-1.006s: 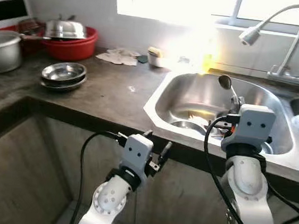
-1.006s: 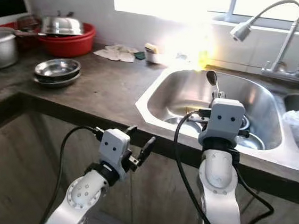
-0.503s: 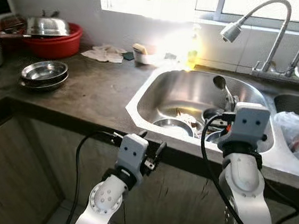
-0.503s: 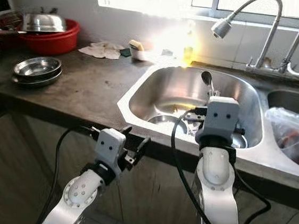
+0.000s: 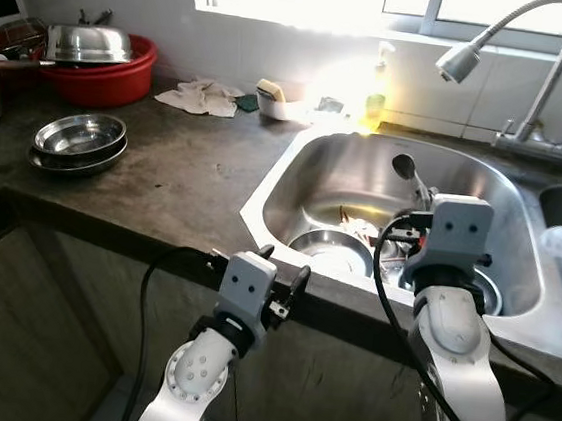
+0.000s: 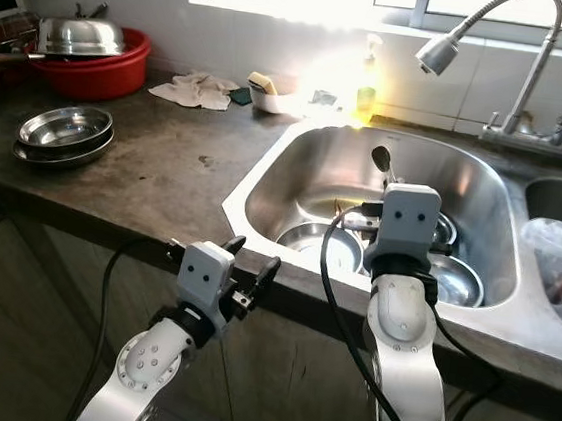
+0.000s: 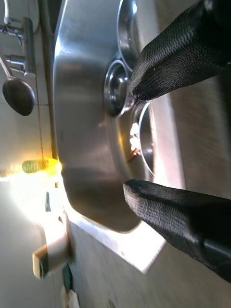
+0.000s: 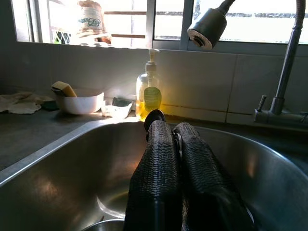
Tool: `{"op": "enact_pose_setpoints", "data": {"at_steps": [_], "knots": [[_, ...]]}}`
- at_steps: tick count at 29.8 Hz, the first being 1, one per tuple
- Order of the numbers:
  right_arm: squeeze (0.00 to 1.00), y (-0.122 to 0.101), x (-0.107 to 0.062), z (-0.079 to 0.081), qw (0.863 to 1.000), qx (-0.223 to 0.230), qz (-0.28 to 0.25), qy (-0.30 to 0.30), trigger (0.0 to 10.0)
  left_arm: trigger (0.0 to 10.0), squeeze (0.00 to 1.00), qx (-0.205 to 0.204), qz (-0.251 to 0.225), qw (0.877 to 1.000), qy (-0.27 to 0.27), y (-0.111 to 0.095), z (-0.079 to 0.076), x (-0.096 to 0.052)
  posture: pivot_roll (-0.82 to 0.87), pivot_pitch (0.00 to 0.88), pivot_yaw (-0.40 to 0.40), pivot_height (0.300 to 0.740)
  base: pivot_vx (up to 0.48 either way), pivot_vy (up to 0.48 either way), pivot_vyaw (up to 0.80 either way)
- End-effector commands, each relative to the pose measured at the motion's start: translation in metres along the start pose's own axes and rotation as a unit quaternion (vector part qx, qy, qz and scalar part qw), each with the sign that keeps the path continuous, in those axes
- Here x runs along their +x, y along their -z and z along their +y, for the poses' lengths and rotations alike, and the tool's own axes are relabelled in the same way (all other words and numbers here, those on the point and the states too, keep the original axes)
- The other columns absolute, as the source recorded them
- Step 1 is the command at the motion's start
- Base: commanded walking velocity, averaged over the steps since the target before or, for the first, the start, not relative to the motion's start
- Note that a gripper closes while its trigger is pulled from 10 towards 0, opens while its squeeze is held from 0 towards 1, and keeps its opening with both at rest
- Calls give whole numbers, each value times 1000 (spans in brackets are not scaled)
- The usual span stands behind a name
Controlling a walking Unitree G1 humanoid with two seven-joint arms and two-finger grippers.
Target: Kitchen organization
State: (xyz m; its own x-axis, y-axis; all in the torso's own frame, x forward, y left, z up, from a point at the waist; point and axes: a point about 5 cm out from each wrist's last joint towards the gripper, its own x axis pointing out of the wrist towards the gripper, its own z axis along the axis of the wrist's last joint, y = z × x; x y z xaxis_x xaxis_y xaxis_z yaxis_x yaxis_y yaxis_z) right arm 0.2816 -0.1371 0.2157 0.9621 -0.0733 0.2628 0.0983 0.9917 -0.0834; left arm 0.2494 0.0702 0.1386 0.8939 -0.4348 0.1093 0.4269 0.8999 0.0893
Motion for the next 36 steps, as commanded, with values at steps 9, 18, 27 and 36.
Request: {"op": "enact_pose_setpoints", "data": {"at_steps": [9,18,27,36], "knots": [[0,-2,7,-10,1000,-11,3,9,10000,10000,0,-1,-4,1000,6,-4,-5,2,108,0,-7,740,263,0,0],[0,15,31,-22,995,-56,84,1,10000,10000,0,1,2,1000,3,-1,-5,1,107,0,-10,740,0,0,0],[0,33,55,-15,984,-71,154,-53,10000,10000,0,1,1,1000,5,-1,-6,1,118,0,-25,740,0,0,0],[0,60,66,-20,971,-71,220,-56,10000,10000,0,1,4,1000,1,0,-7,-3,140,0,-39,740,0,0,0]]}}
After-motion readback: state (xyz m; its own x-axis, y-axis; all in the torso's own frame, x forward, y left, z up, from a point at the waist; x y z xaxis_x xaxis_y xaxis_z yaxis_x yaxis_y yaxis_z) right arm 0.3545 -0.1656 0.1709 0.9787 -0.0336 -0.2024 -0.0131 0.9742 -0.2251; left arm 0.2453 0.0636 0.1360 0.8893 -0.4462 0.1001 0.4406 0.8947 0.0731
